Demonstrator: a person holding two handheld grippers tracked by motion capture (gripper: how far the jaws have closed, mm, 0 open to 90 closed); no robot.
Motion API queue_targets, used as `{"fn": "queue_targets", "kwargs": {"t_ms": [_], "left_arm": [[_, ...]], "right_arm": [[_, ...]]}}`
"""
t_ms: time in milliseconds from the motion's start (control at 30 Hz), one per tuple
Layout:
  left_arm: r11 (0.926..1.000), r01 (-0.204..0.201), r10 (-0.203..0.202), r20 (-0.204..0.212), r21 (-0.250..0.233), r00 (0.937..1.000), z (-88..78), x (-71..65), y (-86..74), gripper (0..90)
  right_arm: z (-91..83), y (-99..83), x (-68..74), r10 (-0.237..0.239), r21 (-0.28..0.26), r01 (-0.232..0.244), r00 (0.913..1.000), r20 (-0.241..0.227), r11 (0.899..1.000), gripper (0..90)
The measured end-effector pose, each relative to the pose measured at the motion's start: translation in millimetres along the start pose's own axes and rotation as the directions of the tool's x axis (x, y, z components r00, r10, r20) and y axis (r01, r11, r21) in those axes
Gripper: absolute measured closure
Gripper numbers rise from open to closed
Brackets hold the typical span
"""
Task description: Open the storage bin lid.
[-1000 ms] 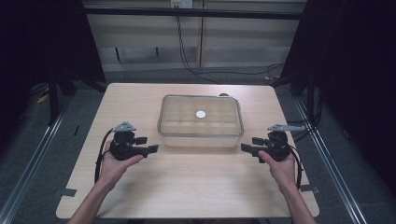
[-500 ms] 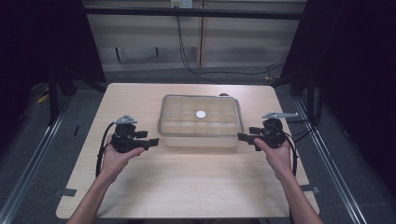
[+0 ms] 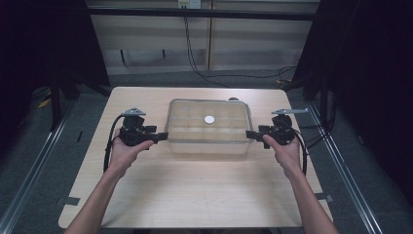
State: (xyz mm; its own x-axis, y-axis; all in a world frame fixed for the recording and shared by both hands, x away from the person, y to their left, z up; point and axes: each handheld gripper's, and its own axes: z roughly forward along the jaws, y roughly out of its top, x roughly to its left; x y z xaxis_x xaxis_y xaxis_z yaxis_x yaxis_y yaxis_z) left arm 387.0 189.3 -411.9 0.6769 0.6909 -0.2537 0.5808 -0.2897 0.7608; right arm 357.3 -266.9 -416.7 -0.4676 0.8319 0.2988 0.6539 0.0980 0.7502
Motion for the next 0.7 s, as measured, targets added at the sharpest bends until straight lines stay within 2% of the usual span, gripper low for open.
{"fn": "queue_targets", "kwargs": {"t_ms": [67,267,300,367,400,467,600,667,700], "left_arm": [[1.0000,-0.005,0.005,-0.004,0.005,1.0000,0.7,0.4,1.7,36.5],[0.9997,0.016,-0.016,-0.011,0.017,0.9998,7.6,6.8,13.4,36.8],[0.9992,0.012,-0.011,-0.021,0.037,0.9997,12.8,8.5,16.8,36.7],[0.9992,0.008,-0.007,-0.017,0.040,0.9998,15.4,10.1,18.0,36.3],[0.9991,0.022,-0.021,-0.022,0.036,0.9995,18.7,12.1,19.1,35.9],[0.9987,0.024,-0.023,-0.028,0.045,0.9993,20.5,13.2,19.8,35.3],[0.9971,0.042,-0.040,-0.044,0.063,0.9982,29.6,19.8,23.8,33.8],[0.9968,0.044,-0.041,-0.042,0.067,0.9983,30.3,20.4,24.6,33.8],[0.9969,0.045,-0.042,-0.042,0.064,0.9982,31.4,19.9,25.6,33.7]], "right_arm": [[0.5,0.9,-0.3,0.005,0.002,-0.005,1.0000,0.002,1.000,26.9],[3.4,11.8,-2.0,-0.005,-0.004,0.005,0.9996,0.027,1.000,25.9],[5.9,16.5,-1.9,-0.014,0.004,0.014,0.9993,0.034,1.000,25.2],[6.9,18.0,-1.9,-0.021,0.012,0.021,0.9991,0.037,1.000,24.6],[11.3,21.1,-3.2,-0.028,0.025,0.027,0.9987,0.042,0.999,22.8],[13.1,21.5,-4.4,-0.028,0.026,0.027,0.9987,0.042,0.999,22.8],[23.7,22.3,-13.6,-0.006,0.060,0.003,0.9988,0.048,0.998,21.9],[25.6,22.1,-16.1,-0.002,0.062,0.000,0.9991,0.042,0.998,22.1],[28.3,21.9,-18.4,0.008,0.077,-0.010,0.9998,0.015,0.997,24.5]]}}
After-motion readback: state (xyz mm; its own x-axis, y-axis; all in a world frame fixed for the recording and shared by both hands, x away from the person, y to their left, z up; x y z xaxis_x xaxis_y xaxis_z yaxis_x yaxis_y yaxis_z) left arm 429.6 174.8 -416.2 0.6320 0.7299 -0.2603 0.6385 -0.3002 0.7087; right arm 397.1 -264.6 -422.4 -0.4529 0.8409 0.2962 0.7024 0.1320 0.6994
